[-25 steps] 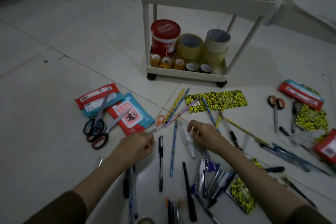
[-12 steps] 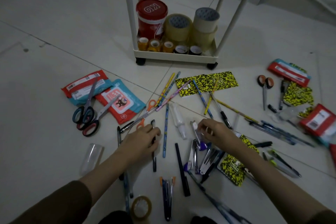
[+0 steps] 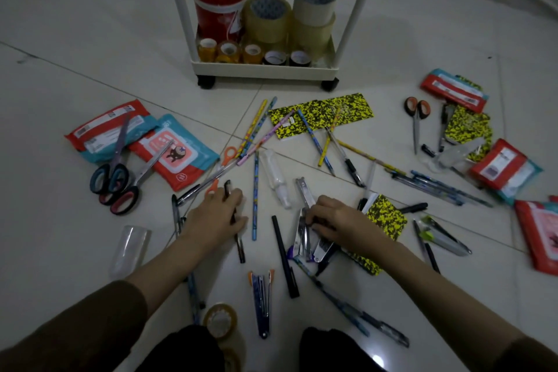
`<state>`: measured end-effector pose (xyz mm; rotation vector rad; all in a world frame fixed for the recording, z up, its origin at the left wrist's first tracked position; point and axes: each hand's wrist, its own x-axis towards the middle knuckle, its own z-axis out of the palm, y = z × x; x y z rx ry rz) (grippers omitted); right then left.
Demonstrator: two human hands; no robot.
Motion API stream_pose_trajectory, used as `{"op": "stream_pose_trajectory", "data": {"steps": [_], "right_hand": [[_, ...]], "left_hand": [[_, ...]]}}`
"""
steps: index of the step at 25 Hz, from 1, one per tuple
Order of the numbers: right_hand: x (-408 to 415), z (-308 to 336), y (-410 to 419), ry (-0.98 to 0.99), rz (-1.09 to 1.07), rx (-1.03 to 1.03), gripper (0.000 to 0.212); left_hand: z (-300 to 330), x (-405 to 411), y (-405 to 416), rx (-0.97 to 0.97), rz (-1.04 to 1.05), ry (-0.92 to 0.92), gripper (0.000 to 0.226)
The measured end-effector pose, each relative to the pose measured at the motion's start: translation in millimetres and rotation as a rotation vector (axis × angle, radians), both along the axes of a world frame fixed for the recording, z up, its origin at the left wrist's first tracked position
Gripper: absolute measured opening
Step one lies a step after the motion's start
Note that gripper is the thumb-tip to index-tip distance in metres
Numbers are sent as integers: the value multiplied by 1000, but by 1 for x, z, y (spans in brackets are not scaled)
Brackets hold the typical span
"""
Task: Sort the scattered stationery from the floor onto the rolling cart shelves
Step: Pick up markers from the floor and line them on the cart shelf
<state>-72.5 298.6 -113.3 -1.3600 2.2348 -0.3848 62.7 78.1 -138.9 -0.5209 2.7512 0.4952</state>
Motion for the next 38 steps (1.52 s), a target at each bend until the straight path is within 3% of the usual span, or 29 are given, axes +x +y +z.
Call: {"op": "stream_pose_trajectory", "data": {"steps": [4,7,9,11,14,17,22,28,32,38], "right_hand": [[-4,0,6,-27,-33,-9,14],[-7,-1,4,-43,-30,-5,13],[-10,0,-2,-66,-36,-18,13],[-13,0,-8,-93,-70,-56,11],[-19,-2,-14,-86,-151,-96,9],[-26,-5,-17,-54,-255,-145,10],[-40,-13,-14,192,-376,-135,19],[-59,-21,-14,232,-545,42,34],[-62,-23,-10,116,-569,14,27],[-45,11,-52,-180,-713,-518,21]], "left_hand": [[1,3,9,91,56,59,25],[7,1,5,335,250,270,24],[11,-5,-12,381,390,419,27],[13,-12,-33,303,402,433,28],[6,-15,-55,29,257,273,33],[-3,-14,-58,-85,204,149,29],[1,-16,-48,-102,198,261,24],[13,-25,-22,251,231,450,2],[13,-25,-13,448,281,455,15],[42,-45,-15,971,610,464,7]]}}
